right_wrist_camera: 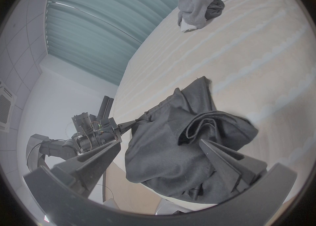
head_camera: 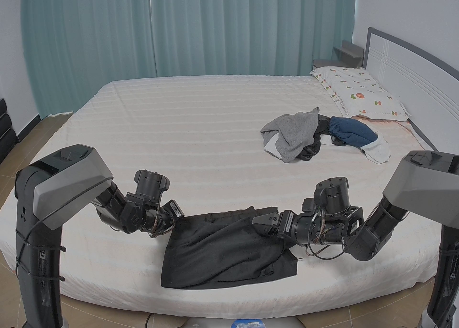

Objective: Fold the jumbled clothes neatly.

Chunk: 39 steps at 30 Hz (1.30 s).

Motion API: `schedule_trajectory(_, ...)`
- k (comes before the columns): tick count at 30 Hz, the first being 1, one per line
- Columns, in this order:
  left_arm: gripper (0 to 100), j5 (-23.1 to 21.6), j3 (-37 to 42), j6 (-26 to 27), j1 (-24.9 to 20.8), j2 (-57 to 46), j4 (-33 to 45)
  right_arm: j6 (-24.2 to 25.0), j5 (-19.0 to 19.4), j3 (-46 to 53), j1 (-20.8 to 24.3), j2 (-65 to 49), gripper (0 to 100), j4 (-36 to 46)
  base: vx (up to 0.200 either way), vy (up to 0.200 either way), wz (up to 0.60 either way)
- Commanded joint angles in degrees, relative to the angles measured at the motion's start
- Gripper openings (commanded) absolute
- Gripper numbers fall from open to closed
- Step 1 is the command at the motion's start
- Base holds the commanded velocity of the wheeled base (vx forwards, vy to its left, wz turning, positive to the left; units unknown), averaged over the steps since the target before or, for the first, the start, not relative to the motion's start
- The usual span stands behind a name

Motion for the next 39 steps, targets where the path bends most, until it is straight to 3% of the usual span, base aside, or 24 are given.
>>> schedule_trajectory(1,0,0.01,-0.06,-0.07,0.02,-0.08,-0.07,0.03,-0.03,-2.21,0.27,1.94,100,1.55,0.000,0.000,0.00)
schedule_trajectory(8,0,0.01,0.02,-0.07,0.20,-0.08,-0.07,0.29,-0.12,-8.27,-2.11,5.11,100,1.90,0.000,0.000,0.00)
schedule_trajectory(14,0,0.01,0.02,-0.07,0.29,-0.08,-0.07,-0.59,-1.53,-14.51,-8.87,9.85,100,2.34,0.000,0.000,0.00)
schedule_trajectory(21,0,0.01,0.29,-0.07,0.46,-0.17,-0.07,-2.08,-1.44,-15.74,-11.86,12.67,100,1.38,0.000,0.000,0.00)
schedule_trajectory(28,0,0.01,0.55,-0.07,0.46,-0.17,-0.07,-10.70,-0.30,-13.28,-11.42,12.67,100,-2.05,0.000,0.000,0.00)
schedule_trajectory(39,0,0.01,0.46,0.11,0.46,-0.17,-0.07,-12.72,3.92,-12.05,-9.05,13.19,100,-6.44,0.000,0.000,0.00)
